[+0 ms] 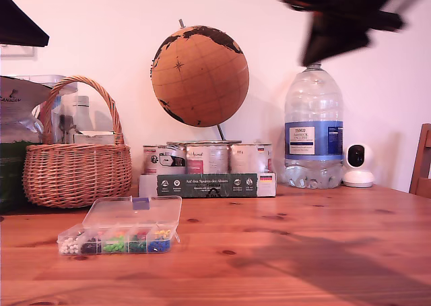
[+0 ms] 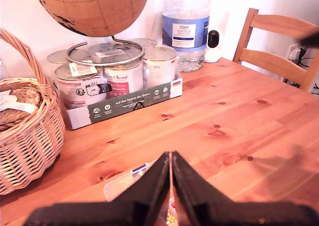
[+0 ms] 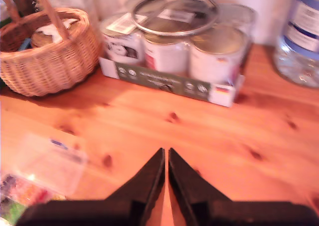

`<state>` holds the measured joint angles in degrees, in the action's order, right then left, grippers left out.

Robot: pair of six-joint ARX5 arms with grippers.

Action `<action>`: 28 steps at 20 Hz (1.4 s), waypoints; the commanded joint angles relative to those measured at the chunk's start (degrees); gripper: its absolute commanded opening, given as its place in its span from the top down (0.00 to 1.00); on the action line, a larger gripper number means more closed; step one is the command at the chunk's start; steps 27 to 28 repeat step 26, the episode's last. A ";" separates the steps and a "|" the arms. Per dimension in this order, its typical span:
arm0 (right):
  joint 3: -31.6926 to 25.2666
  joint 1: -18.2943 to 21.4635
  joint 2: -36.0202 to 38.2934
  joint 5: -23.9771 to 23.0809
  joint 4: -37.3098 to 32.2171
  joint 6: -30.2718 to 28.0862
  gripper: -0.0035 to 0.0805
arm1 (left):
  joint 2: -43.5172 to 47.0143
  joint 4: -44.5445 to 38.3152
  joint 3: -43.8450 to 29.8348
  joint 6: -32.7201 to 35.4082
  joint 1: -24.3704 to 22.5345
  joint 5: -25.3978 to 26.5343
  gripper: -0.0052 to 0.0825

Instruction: Sort the loose pins on the table into their correct compartments

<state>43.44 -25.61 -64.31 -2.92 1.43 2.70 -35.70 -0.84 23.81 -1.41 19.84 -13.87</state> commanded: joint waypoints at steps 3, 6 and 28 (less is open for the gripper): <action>-10.12 1.77 10.78 1.33 -2.84 -0.22 0.97 | 0.11 0.57 -1.09 -0.35 -0.07 -0.31 0.97; -15.34 1.68 20.85 1.51 -2.80 -0.52 0.97 | 0.68 3.04 -1.09 -0.85 0.22 -2.29 0.97; -16.92 0.87 39.82 1.92 27.41 -1.27 0.97 | 9.88 24.68 -1.09 -1.62 0.20 -5.18 0.97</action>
